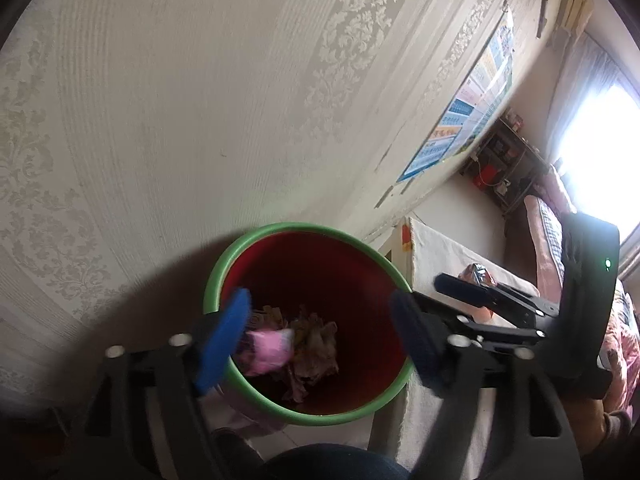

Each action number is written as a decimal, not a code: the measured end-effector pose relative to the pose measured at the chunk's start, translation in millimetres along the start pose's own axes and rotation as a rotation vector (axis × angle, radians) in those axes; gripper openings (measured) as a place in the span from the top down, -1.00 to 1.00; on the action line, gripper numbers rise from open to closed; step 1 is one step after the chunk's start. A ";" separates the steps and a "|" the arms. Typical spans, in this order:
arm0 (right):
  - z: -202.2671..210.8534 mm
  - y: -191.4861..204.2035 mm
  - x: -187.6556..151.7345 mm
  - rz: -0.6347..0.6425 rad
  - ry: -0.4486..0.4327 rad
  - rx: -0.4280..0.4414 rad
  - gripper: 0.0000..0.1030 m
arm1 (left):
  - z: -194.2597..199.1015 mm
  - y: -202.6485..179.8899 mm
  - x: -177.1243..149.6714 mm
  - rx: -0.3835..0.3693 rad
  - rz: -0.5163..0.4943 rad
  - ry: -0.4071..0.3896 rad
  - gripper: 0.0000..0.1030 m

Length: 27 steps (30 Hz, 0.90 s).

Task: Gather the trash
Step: 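Open both tools over the red bin to drop the cups and wrapper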

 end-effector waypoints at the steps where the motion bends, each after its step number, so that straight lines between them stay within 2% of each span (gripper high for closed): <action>1: 2.4 -2.0 -0.7 -0.005 -0.004 -0.004 -0.29 | 2.1 0.6 0.3 0.000 0.007 -0.005 -0.55; 2: 5.9 -3.6 -1.2 -0.008 -0.009 -0.006 -0.32 | 4.0 0.8 0.4 0.000 0.016 -0.009 -0.62; 5: 18.3 -11.1 -2.9 -0.018 -0.027 -0.025 -0.60 | 9.4 1.3 0.7 0.021 0.025 -0.020 -0.85; 7: 27.8 -17.7 -3.8 -0.023 -0.044 -0.045 -0.85 | 11.1 -0.5 0.2 0.041 0.025 -0.024 -0.84; 8: 33.1 -22.0 -5.1 -0.021 -0.053 -0.062 -0.89 | 10.6 -2.3 -1.1 0.048 0.023 -0.018 -0.84; 15: 67.5 -63.4 -26.9 -0.068 -0.068 -0.135 -0.91 | 7.4 -47.0 -16.0 0.007 -0.039 0.010 -0.84; 27: 148.4 -160.4 -94.5 -0.221 -0.110 -0.276 -0.91 | -9.0 -165.7 -48.5 -0.101 -0.192 0.062 -0.84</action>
Point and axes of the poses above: each gripper's, at about its wrist camera, not at the fingertips, and z roughly against the way its jaws point, y to its left, x to its top, the point moved 9 cm from there along -z, roughly the way its jaws point
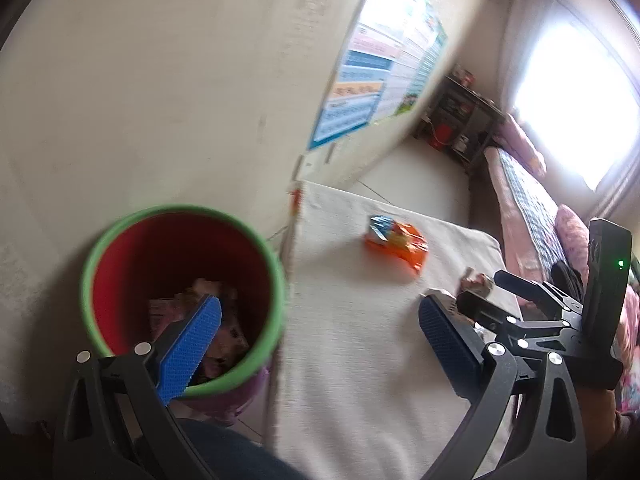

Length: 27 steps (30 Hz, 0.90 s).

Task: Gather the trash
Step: 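Open both tools over the red bin to drop the cups and wrapper, then move both open tools back over the remaining trash on the table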

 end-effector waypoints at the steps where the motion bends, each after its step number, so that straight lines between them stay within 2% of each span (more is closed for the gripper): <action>1: 4.4 -10.9 -2.9 -0.012 -0.002 -0.014 -0.91 | -2.8 -9.4 -0.3 -0.008 -0.009 0.005 -0.84; 5: 19.2 -49.5 -10.4 -0.059 -0.015 -0.055 -0.91 | -12.5 -43.3 -2.1 -0.034 -0.051 0.022 -0.84; 11: 35.9 -91.2 -18.3 -0.118 -0.038 -0.101 -0.91 | -21.6 -74.1 -4.0 -0.045 -0.092 0.042 -0.84; 19: 41.3 -123.1 -31.7 -0.165 -0.036 -0.132 -0.91 | -37.9 -89.8 -3.6 -0.036 -0.110 0.070 -0.84; 27: 22.1 -145.3 -37.6 -0.200 0.002 -0.151 -0.91 | -67.9 -99.2 2.1 -0.062 -0.086 0.111 -0.84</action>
Point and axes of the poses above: each gripper's, at about its wrist camera, not at the fingertips, and z roughly against the way its jaws point, y to its left, x to its top, the point moved 9 cm from there along -z, roughly the way its jaws point
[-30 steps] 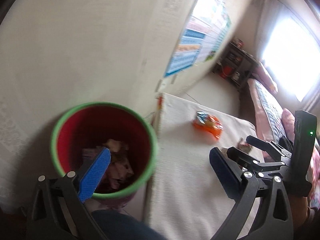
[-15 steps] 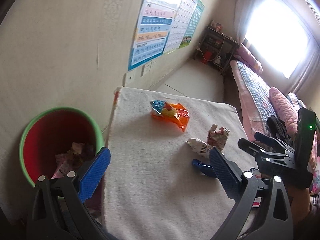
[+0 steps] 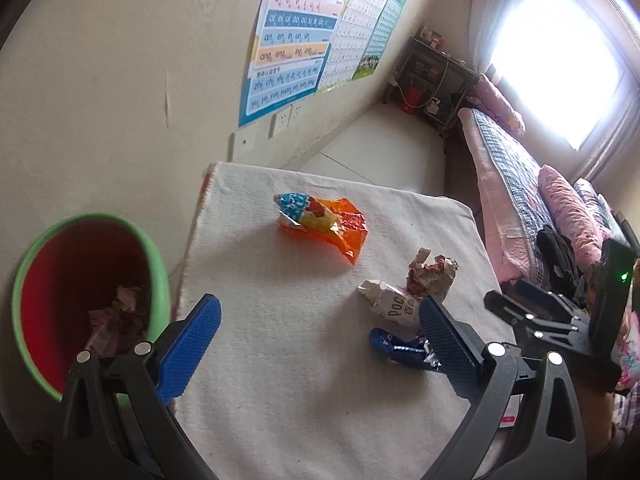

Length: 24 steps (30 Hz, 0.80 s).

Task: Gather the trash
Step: 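Move both open tools back over the remaining trash on the table, then grasp the crumpled paper with the right tool while the left tool grasps the orange candy bag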

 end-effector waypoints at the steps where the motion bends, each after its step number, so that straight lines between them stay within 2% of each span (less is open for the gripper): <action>1: -3.8 -0.9 -0.5 0.001 0.008 -0.003 -0.91 | -5.6 0.2 0.5 0.002 0.002 0.010 -0.84; 12: -59.9 -18.0 0.4 -0.075 0.087 -0.001 -0.90 | -59.8 0.8 -1.8 -0.007 0.010 0.096 -0.84; 14: -70.4 -19.2 -1.3 -0.090 0.109 0.011 -0.82 | -68.6 1.8 -0.7 -0.005 0.008 0.106 -0.84; 20: -95.9 -23.6 -10.0 -0.106 0.168 0.014 -0.23 | -94.3 3.6 6.5 -0.008 0.019 0.134 -0.84; 21: -98.1 -24.9 -10.4 -0.110 0.171 0.020 -0.02 | -98.0 3.0 7.9 -0.008 0.018 0.137 -0.84; 22: -99.5 -25.3 -10.6 -0.116 0.174 0.037 0.11 | -103.7 1.1 10.4 -0.010 0.016 0.142 -0.84; 24: -99.3 -24.3 -9.6 -0.127 0.172 0.072 0.21 | -109.9 -1.3 13.4 -0.014 0.011 0.147 -0.84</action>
Point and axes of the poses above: each gripper's, at about its wrist camera, not at the fingertips, and z roughly against the way its jaws point, y to its left, x to its top, the point moved 9 cm from there along -z, roughly the way its jaws point
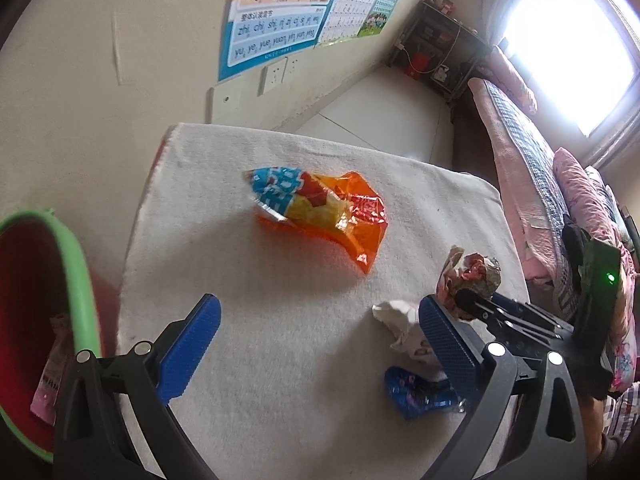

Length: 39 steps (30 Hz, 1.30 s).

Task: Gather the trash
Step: 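Grasp the crumpled paper with the right tool while the left tool grasps the orange candy bag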

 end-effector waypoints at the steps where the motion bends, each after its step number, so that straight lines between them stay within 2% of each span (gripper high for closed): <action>1: 1.5 0.8 0.6 0.008 -0.005 0.007 0.24 | -4.0 -2.8 3.1 -0.002 -0.006 0.002 -0.84; 6: 10.5 -0.8 3.2 0.031 -0.031 0.006 0.25 | -24.5 -11.2 14.3 -0.019 0.006 0.020 -0.84; 12: 19.0 -4.2 10.2 0.071 -0.066 -0.029 0.25 | -52.5 2.8 24.0 -0.027 0.176 0.048 -0.80; 16: 16.3 -6.3 13.5 0.075 -0.069 -0.031 0.25 | -72.0 9.2 30.7 -0.059 0.304 0.057 -0.56; 18: 13.7 -8.2 14.2 0.069 -0.064 -0.029 0.25 | -81.2 10.0 31.7 -0.066 0.343 0.066 -0.34; 20: 11.8 -8.7 14.4 0.067 -0.063 -0.033 0.25 | -88.9 9.7 32.6 -0.091 0.389 0.075 0.14; 21: 12.0 -8.7 14.2 0.066 -0.063 -0.034 0.25 | -90.8 8.0 33.4 -0.102 0.396 0.074 0.18; 25: 14.4 -8.1 14.2 0.066 -0.067 -0.034 0.25 | -87.8 3.1 34.3 -0.122 0.365 0.057 0.29; 29: 18.2 -7.1 15.3 0.073 -0.075 -0.033 0.25 | -77.7 1.7 31.3 -0.133 0.326 0.053 0.32; 39: 46.3 4.8 16.9 0.084 -0.124 -0.027 0.25 | -24.7 -1.3 17.0 -0.084 0.176 0.013 0.33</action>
Point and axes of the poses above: each gripper's, at about its wrist camera, not at the fingertips, and z roughly against the way its jaws point, y to its left, x to its top, the point moved 9 cm from there along -z, roughly the way its jaws point
